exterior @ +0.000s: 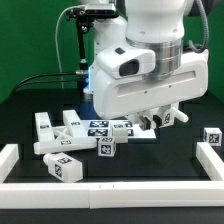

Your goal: Assemble chair

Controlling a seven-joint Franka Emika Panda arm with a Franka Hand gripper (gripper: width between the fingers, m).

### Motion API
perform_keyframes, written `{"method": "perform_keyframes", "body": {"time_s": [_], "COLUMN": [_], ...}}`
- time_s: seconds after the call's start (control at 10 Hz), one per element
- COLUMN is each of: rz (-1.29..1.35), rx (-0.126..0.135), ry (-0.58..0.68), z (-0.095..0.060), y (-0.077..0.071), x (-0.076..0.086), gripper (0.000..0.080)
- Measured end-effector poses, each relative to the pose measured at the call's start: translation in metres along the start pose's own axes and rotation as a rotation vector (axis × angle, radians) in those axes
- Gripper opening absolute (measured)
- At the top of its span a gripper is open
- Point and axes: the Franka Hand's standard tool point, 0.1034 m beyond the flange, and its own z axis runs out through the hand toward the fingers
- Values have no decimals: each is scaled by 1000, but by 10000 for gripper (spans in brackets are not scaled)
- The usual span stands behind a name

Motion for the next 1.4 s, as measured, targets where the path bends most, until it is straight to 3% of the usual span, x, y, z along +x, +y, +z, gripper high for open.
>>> {"method": "perform_keyframes", "body": {"time_s": [0.1, 0.4, 0.5, 0.7, 0.9, 1.1, 1.3, 1.4], "rz": [-8, -1, 32, 210, 297, 293, 278, 278], "rx": [-15, -12, -9, 5, 31, 12, 2, 2], "ry": [33, 22, 5, 7, 15, 40, 54, 56], "z": [2, 6, 18, 29, 39, 48, 54, 54], "y": [-1, 2, 11, 22, 21, 11, 12, 12], "x": [4, 0, -4, 1, 6, 14, 10, 10], "gripper": [123, 123, 123, 123, 123, 123, 123, 216]}}
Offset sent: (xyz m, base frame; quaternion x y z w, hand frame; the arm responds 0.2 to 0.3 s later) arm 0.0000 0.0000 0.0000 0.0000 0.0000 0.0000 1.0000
